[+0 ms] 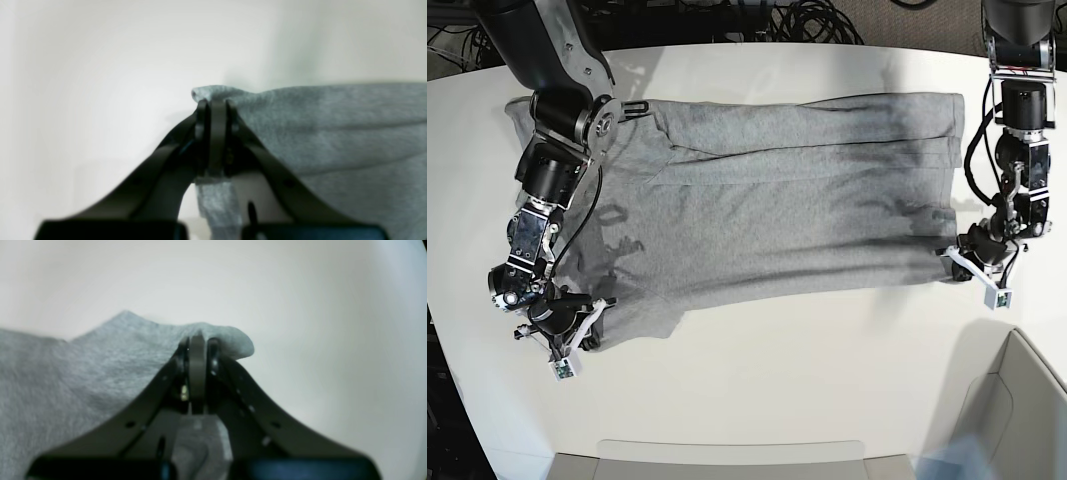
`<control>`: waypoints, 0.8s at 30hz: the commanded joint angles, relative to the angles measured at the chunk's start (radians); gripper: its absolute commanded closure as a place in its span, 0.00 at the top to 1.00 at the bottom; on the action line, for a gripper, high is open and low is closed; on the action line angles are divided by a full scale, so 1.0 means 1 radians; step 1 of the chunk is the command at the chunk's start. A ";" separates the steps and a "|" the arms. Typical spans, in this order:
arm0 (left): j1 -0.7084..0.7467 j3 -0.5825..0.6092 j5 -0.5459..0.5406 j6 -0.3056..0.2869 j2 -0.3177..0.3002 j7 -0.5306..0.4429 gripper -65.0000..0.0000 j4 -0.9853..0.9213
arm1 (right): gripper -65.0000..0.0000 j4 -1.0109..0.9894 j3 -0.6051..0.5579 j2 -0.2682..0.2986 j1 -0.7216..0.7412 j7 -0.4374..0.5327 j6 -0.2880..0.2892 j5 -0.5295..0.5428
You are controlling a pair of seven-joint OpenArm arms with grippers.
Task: Fold the T-shirt properly
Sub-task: 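Lift the hem with both grippers and fold it over toward the collar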
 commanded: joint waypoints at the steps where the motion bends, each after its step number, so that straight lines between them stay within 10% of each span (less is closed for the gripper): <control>1: -0.013 -0.021 -0.008 -0.003 -0.022 -0.008 0.00 0.048 | 0.00 0.056 0.000 0.000 0.025 0.022 0.013 0.028; 24: 0.355 -0.229 -0.009 -0.003 -0.017 0.097 0.00 0.459 | 0.01 0.499 0.006 -0.001 -0.313 -0.077 0.013 0.221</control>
